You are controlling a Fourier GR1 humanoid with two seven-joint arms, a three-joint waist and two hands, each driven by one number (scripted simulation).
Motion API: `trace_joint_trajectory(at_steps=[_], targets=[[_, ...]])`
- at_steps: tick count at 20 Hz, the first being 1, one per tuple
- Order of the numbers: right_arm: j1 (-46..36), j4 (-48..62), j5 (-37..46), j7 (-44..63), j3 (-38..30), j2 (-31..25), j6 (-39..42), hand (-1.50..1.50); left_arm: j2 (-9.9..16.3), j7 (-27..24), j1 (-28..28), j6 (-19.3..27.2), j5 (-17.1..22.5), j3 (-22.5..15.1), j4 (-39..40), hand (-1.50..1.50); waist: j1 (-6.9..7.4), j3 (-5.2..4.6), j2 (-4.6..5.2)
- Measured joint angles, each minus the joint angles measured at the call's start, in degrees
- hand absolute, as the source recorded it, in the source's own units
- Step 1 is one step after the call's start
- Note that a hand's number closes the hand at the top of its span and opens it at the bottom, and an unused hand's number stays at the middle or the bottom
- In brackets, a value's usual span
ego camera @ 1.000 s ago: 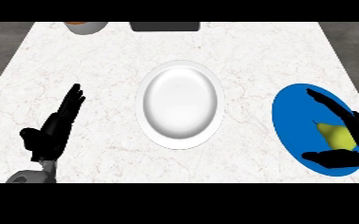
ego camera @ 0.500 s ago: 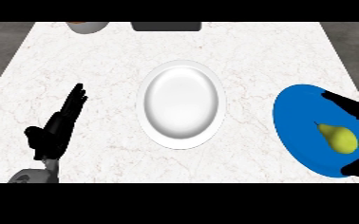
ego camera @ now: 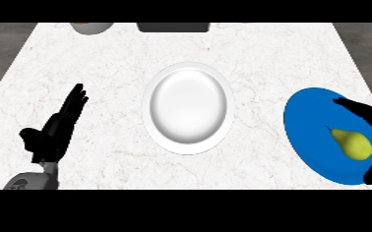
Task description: Pick the pear from the plate and place it in the plate
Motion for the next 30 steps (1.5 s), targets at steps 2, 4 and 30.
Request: trace_joint_trajectory(at_steps=[2,4,30], targets=[[-1.1,1.5,1.7,0.1,-0.5,0.7,1.7,-1.50,-0.6,0.4,0.5,0.0,-0.7,0.0,-0.7,0.00,0.00,0.01,-0.01],[-0.9,2.0,3.8,0.4,-0.2,0.6,2.7,-1.50,-0.8,-0.6,0.6,-0.5,-1.0,0.5,0.3,0.00,-0.09,0.00,-0.01],[-9.5,30.1,30.0,-14.5,-0.9,11.9,-1.2,1.50,-4.5,2.0,0.5,-3.9,-5.7,4.8,-1.9,0.00,0.15,-0.43,-0.26]])
